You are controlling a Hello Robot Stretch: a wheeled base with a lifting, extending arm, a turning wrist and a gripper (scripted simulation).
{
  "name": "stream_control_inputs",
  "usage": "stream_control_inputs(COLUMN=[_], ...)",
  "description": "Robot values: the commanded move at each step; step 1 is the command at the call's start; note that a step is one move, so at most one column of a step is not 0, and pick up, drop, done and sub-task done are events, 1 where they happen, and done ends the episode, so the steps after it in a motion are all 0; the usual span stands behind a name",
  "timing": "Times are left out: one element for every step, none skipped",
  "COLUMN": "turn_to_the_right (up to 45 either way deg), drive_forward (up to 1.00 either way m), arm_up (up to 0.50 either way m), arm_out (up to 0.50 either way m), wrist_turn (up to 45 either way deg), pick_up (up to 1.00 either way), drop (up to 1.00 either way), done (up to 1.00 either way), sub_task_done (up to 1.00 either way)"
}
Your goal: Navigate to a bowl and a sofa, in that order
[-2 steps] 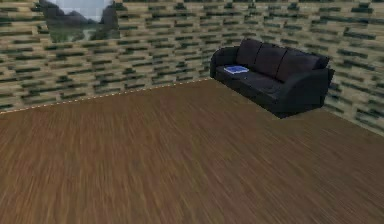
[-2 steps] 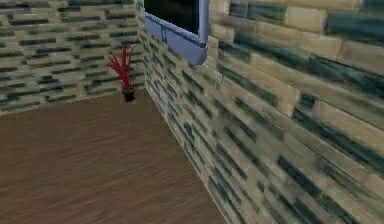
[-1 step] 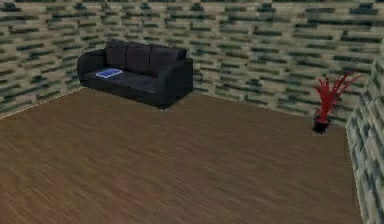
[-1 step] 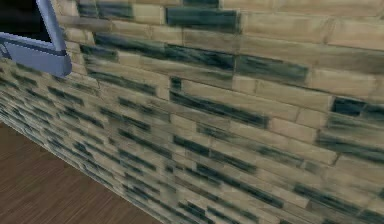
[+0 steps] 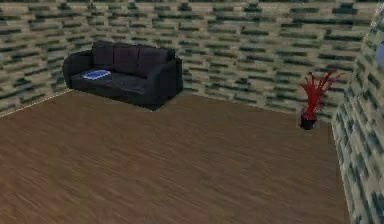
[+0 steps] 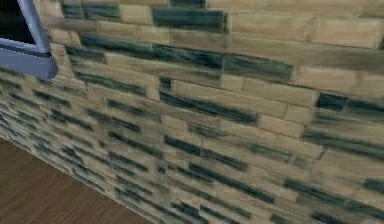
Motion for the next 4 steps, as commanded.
stream_control_inputs(turn_to_the_right=[0.0,0.0,-39.0,0.0], drive_forward=[1.00,1.00,0.00,0.00], arm_up=[0.00,0.00,0.00,0.00], arm_out=[0.00,0.00,0.00,0.00], wrist_turn=[0.0,0.0,0.0,0.0], pick_up=[0.00,0.00,0.00,0.00], drop=[0.00,0.00,0.00,0.00], done=[0.00,0.00,0.00,1.00], sub_task_done=[0.00,0.00,0.00,0.00])
